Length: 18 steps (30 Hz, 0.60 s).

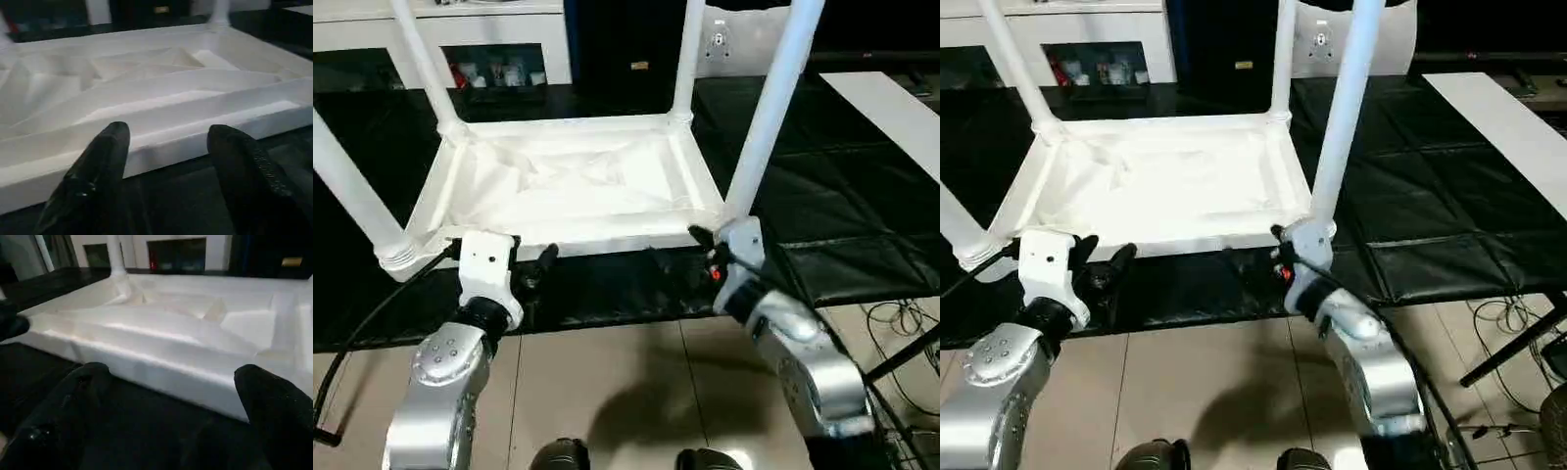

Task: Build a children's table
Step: Rotate leg to tighten

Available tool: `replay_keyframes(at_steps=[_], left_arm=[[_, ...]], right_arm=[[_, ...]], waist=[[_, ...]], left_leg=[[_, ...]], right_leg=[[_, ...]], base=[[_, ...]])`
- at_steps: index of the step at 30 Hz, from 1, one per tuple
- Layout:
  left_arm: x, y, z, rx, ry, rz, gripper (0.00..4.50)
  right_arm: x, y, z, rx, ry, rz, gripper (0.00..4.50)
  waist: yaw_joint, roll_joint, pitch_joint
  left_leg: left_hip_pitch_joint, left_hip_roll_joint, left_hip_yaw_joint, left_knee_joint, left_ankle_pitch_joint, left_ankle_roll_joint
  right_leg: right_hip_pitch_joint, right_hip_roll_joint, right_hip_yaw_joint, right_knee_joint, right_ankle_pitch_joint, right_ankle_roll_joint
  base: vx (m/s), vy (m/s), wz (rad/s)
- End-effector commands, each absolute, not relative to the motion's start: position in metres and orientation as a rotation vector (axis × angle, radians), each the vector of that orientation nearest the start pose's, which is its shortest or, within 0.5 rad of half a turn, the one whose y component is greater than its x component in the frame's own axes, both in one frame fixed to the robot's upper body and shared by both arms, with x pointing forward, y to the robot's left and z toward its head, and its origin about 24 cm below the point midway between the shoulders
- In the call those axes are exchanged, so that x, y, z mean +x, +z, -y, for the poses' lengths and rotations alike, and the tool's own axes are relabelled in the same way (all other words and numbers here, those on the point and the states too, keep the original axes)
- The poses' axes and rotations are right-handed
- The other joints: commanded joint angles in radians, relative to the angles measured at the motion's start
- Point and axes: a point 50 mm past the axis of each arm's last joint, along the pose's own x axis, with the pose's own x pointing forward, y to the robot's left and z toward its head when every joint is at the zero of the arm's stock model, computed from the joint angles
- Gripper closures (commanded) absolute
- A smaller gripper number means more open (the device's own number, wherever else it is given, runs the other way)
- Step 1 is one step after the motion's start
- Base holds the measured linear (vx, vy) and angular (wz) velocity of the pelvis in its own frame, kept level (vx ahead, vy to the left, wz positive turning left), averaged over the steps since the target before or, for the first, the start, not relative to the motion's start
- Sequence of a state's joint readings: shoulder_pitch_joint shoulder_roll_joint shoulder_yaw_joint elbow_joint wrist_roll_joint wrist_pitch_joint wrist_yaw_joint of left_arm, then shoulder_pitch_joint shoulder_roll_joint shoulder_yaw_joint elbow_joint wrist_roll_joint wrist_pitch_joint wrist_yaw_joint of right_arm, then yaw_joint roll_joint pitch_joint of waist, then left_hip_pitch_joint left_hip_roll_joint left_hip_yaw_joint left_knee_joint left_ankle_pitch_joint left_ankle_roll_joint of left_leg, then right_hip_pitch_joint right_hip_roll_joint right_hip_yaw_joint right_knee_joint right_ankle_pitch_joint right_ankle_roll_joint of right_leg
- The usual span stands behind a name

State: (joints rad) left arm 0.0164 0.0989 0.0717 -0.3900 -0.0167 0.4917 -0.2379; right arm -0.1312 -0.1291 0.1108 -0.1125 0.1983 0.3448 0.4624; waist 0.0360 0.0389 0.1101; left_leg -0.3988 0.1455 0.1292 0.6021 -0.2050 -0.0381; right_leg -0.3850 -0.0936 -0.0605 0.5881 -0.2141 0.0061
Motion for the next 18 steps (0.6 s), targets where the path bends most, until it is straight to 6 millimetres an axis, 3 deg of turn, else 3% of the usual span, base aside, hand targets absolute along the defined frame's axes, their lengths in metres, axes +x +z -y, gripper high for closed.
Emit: replay_keyframes(at_steps=[1, 2, 5, 10, 12, 13, 14, 15, 16, 17, 18], left_arm=[[0.2386, 0.0855, -0.1721, 0.095, -0.133, -0.094, 1.31], [0.2379, 0.0855, -0.1731, 0.1, -0.125, -0.092, 1.31], [0.2372, 0.0849, -0.1759, 0.085, -0.106, -0.095, 1.31], [0.2376, 0.0906, -0.1743, 0.04, -0.129, -0.053, 1.31], [0.2378, 0.0904, -0.174, 0.042, -0.126, -0.053, 1.31], [0.2379, 0.09, -0.174, 0.046, -0.124, -0.054, 1.31], [0.2376, 0.0894, -0.1735, 0.046, -0.124, -0.055, 1.31], [0.2373, 0.0889, -0.173, 0.046, -0.124, -0.057, 1.31], [0.2371, 0.0886, -0.1727, 0.045, -0.125, -0.058, 1.31], [0.237, 0.0884, -0.1724, 0.043, -0.127, -0.058, 1.31], [0.2371, 0.0881, -0.172, 0.04, -0.132, -0.059, 1.31]], right_arm=[[0.2586, 0.0737, 0.1118, 0.087, 0.641, -0.086, 0.0], [0.2568, 0.0736, 0.1124, 0.091, 0.641, -0.084, 0.0], [0.2527, 0.0727, 0.1137, 0.109, 0.651, -0.09, 0.0], [0.2517, 0.0727, 0.1128, 0.1, 0.657, -0.09, 0.0], [0.2517, 0.0731, 0.1122, 0.102, 0.657, -0.089, 0.0], [0.2518, 0.0733, 0.1119, 0.102, 0.657, -0.089, 0.0], [0.2513, 0.0734, 0.1107, 0.099, 0.667, -0.091, 0.0], [0.2509, 0.0735, 0.1096, 0.095, 0.676, -0.092, 0.0], [0.2507, 0.0736, 0.109, 0.093, 0.681, -0.094, 0.0], [0.2503, 0.0734, 0.1085, 0.088, 0.686, -0.096, 0.0], [0.2502, 0.0731, 0.1084, 0.081, 0.685, -0.097, 0.0]], waist=[[-0.001, -0.006, -0.048], [-0.003, -0.005, -0.047], [-0.006, -0.002, -0.045], [-0.01, 0.003, -0.036], [-0.012, 0.005, -0.032], [-0.015, 0.007, -0.032], [-0.015, 0.013, -0.029], [-0.009, 0.022, -0.022], [0.016, 0.034, -0.022], [0.123, 0.017, -0.028], [0.081, -0.047, -0.056]], left_leg=[[0.024, 0.062, -0.026, -0.102, -0.45, -0.037], [0.02, 0.064, -0.028, -0.106, -0.455, -0.037], [0.025, 0.064, -0.03, -0.11, -0.494, -0.047], [0.037, 0.061, -0.036, -0.11, -0.602, -0.069], [0.039, 0.061, -0.038, -0.115, -0.65, -0.075], [0.037, 0.063, -0.041, -0.124, -0.68, -0.079], [0.039, 0.069, -0.04, -0.143, -0.764, -0.091], [0.013, 0.082, -0.028, -0.196, -0.868, -0.101], [-0.036, 0.099, -0.011, -0.251, -0.94, -0.104], [-0.145, 0.051, 0.048, -0.25, -0.903, -0.051], [-0.025, 0.005, 0.08, -0.069, -0.439, -0.003]], right_leg=[[0.012, -0.06, 0.036, -0.102, -0.544, -0.078], [0.016, -0.06, 0.033, -0.104, -0.548, -0.069], [0.013, -0.057, 0.028, -0.106, -0.531, -0.063], [0.004, -0.056, 0.017, -0.122, -0.614, -0.032], [0.005, -0.051, 0.006, -0.127, -0.637, -0.018], [0.013, -0.046, -0.002, -0.123, -0.624, -0.011], [0.022, -0.032, -0.014, -0.112, -0.625, -0.003], [0.055, -0.001, -0.033, -0.056, -0.573, -0.005], [0.107, 0.016, -0.032, 0.072, -0.453, -0.019], [0.165, 0.036, -0.024, 0.179, -0.323, -0.018], [0.057, -0.033, 0.065, 0.086, -0.87, 0.045]], base=[[0.0, 0.0, 0.0], [0.0, 0.0, 0.0], [0.0, 0.0, 0.0], [0.0, 0.0, 0.0], [0.0, 0.0, 0.0], [0.0, 0.0, 0.0], [0.0, 0.0, 0.0], [0.0, 0.0, 0.0], [-0.098, -0.007, 0.04], [-0.101, -0.088, 0.4], [-0.101, -0.088, 0.4]])
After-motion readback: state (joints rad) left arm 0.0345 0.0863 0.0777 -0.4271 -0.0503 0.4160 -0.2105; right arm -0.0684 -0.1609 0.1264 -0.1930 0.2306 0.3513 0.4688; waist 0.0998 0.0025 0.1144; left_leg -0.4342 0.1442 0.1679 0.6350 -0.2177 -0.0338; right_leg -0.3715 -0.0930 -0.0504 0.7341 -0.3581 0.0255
